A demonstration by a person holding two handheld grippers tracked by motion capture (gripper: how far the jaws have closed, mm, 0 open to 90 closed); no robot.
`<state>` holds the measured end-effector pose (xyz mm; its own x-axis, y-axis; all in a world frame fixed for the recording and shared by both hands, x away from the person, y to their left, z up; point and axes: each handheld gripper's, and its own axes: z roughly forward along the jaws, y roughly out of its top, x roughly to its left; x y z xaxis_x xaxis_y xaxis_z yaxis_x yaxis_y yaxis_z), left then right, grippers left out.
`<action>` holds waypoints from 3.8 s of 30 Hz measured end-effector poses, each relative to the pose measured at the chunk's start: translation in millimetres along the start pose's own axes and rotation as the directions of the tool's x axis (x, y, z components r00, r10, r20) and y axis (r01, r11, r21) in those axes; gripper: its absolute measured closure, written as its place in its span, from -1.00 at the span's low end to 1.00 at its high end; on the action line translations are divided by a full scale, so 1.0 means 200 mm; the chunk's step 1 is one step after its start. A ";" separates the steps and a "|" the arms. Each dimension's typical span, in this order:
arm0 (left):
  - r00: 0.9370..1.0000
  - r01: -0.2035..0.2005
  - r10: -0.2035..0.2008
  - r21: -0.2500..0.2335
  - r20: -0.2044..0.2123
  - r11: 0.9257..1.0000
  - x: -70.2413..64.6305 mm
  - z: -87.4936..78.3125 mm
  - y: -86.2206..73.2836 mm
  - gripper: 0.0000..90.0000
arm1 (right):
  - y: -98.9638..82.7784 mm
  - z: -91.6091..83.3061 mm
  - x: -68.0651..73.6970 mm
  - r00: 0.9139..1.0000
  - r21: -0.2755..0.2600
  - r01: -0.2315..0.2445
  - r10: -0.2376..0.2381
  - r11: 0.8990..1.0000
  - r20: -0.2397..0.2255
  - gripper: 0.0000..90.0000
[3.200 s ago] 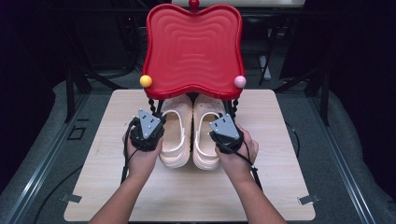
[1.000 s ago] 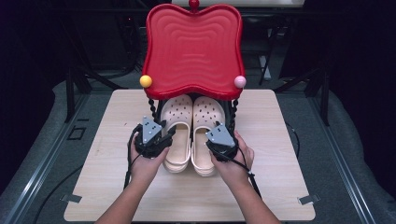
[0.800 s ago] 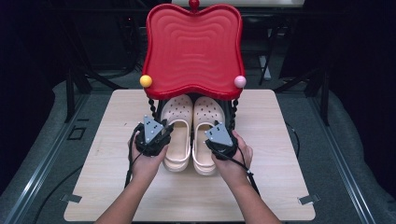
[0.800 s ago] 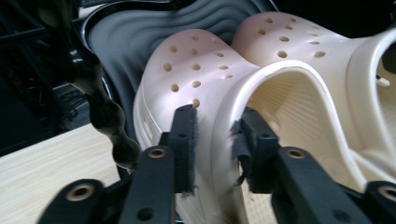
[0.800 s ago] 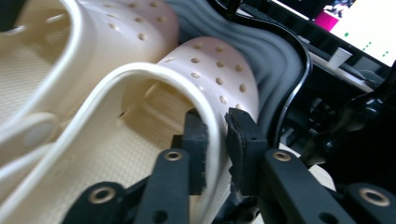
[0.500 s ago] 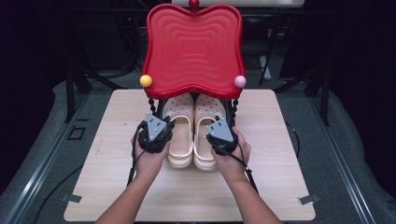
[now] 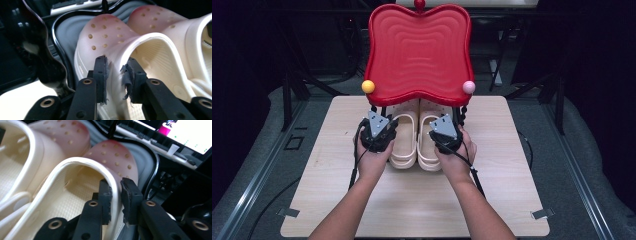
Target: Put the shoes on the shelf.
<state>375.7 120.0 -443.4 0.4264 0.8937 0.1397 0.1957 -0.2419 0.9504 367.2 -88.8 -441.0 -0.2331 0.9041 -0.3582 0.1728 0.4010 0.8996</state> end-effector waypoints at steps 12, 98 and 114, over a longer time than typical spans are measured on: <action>0.999 0.017 -0.017 -0.011 0.032 1.000 -0.02 -0.04 0.02 0.26 | 0.00 -0.03 0.00 0.998 0.011 0.034 -0.034 0.999 -0.047 0.27; 0.974 0.077 -0.118 0.207 0.194 0.975 -0.14 -0.37 -0.44 1.00 | -0.48 -0.42 0.13 0.898 0.221 -0.140 0.218 0.965 -0.382 1.00; 0.979 0.081 -0.116 0.202 0.169 0.976 -0.09 -0.36 -0.40 1.00 | -0.44 -0.37 0.07 0.917 0.199 -0.154 0.215 0.968 -0.335 1.00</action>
<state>289.0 149.6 -502.8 0.5434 0.8392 -0.0207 0.4038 -0.2397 0.8829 277.1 -123.0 -507.0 -0.4976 0.8659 -0.0514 0.3936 0.2782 0.8762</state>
